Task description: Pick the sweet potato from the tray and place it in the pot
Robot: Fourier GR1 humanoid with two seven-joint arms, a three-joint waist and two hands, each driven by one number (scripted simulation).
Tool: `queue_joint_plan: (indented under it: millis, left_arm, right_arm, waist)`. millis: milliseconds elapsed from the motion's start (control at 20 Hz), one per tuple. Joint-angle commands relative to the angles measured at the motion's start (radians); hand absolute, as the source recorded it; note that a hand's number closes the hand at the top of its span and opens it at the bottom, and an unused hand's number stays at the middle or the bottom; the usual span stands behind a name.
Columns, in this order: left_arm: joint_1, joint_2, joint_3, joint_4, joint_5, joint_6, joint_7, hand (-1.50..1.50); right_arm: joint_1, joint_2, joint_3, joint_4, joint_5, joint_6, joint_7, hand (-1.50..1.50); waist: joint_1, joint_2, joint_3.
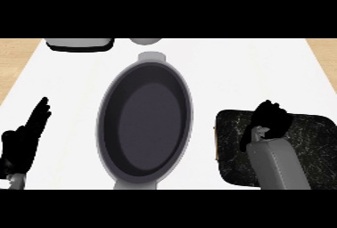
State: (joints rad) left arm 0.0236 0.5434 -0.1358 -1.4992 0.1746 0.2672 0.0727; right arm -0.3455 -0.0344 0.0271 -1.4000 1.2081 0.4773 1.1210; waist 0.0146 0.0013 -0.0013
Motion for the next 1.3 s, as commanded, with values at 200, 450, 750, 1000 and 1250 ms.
queue_joint_plan:
  millis: [200,450,750,1000,1250]
  left_arm:
    - [0.016,-0.006,0.016,-0.026,-0.006,-0.013,0.006,0.00]
    - [-0.027,0.000,0.060,0.014,0.006,-0.043,0.010,0.00]
    - [0.015,-0.042,0.035,0.018,-0.043,-0.034,-0.027,0.00]
    - [0.030,-0.060,0.053,-0.001,-0.056,-0.039,-0.019,0.00]
    - [0.019,-0.072,0.066,-0.016,-0.091,-0.040,0.010,0.00]
  right_arm:
    - [-0.059,0.033,-0.010,0.121,-0.003,0.069,0.237,-1.50]
    - [-0.087,0.034,-0.052,0.178,0.013,0.057,0.210,-1.50]
    - [0.001,0.034,-0.061,0.174,0.068,-0.009,0.155,-1.50]
    - [-0.035,0.030,-0.137,0.215,0.101,0.006,0.092,-1.50]
    - [-0.033,0.021,-0.117,0.223,0.108,0.048,0.011,1.50]
  waist:
    - [0.005,-0.001,0.001]
    - [-0.004,0.000,0.001]
    - [-0.010,-0.001,0.001]
    - [-0.009,-0.002,0.001]
    - [-0.010,-0.001,0.001]
